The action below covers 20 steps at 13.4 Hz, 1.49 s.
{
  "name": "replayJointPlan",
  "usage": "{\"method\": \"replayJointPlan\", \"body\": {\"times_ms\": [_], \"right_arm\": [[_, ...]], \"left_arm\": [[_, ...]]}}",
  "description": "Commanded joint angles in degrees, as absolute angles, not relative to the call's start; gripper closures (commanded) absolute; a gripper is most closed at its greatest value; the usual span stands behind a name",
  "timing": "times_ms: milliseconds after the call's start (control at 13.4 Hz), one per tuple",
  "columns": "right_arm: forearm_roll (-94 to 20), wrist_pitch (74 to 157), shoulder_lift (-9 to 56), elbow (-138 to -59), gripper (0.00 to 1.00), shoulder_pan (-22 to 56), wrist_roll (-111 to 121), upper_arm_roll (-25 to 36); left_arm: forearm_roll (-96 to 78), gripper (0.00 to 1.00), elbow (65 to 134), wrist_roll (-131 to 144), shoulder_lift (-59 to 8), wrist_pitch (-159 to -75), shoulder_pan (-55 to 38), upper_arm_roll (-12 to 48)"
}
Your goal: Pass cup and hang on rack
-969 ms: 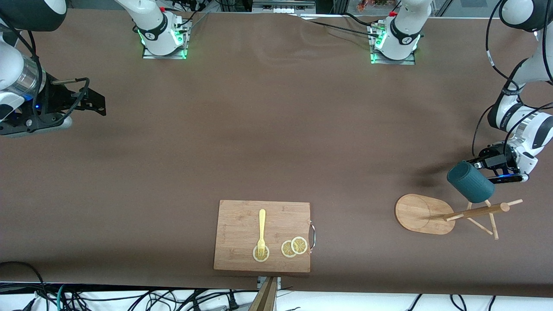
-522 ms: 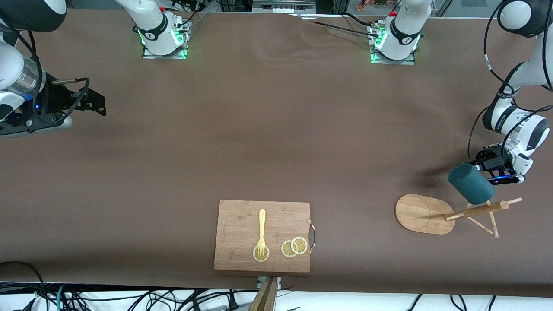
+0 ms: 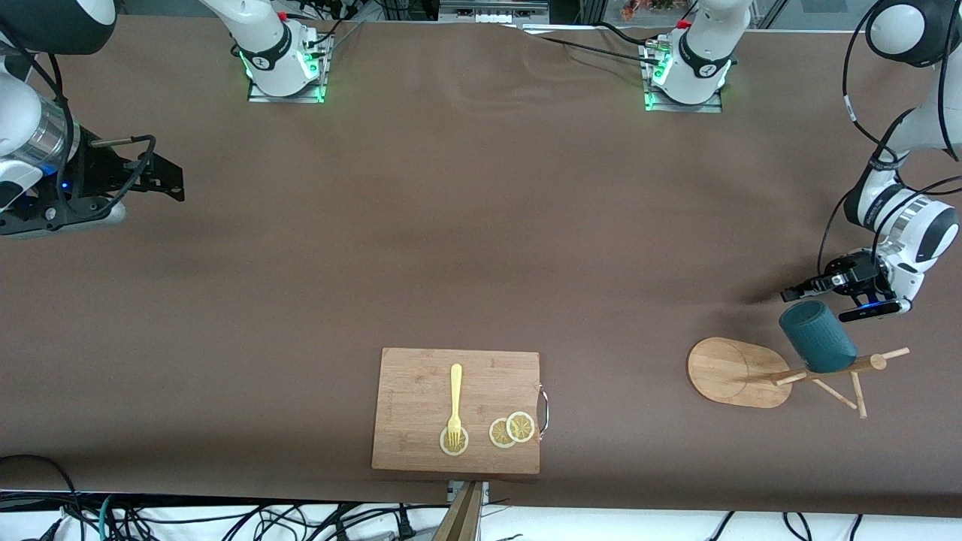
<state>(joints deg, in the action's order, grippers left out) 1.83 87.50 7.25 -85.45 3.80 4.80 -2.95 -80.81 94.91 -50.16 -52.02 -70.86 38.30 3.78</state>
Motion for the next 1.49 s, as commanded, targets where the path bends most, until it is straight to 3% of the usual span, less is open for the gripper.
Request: {"method": "replayJointPlan", "body": {"times_ms": [0, 447, 895, 1417], "right_arm": [[1.85, 88.15, 6.24, -86.40, 0.00, 3.25, 5.36, -3.43], [1.85, 88.15, 6.24, -86.40, 0.00, 3.25, 5.36, -3.43], [1.85, 88.15, 6.24, -86.48, 0.00, 3.25, 5.36, -3.43], [1.85, 88.15, 6.24, -86.48, 0.00, 3.25, 5.36, -3.43]], "left_arm": [[-72.46, 0.00, 94.48, -51.15, -50.02, -68.48, 39.81, 3.08], [-53.03, 0.00, 91.95, -48.09, -47.03, -64.16, 39.55, 3.16], [-37.44, 0.00, 88.34, -28.95, -35.17, -63.46, 37.45, 8.17], [-21.66, 0.00, 73.94, -9.00, -27.43, -63.80, 20.78, 7.82]]}}
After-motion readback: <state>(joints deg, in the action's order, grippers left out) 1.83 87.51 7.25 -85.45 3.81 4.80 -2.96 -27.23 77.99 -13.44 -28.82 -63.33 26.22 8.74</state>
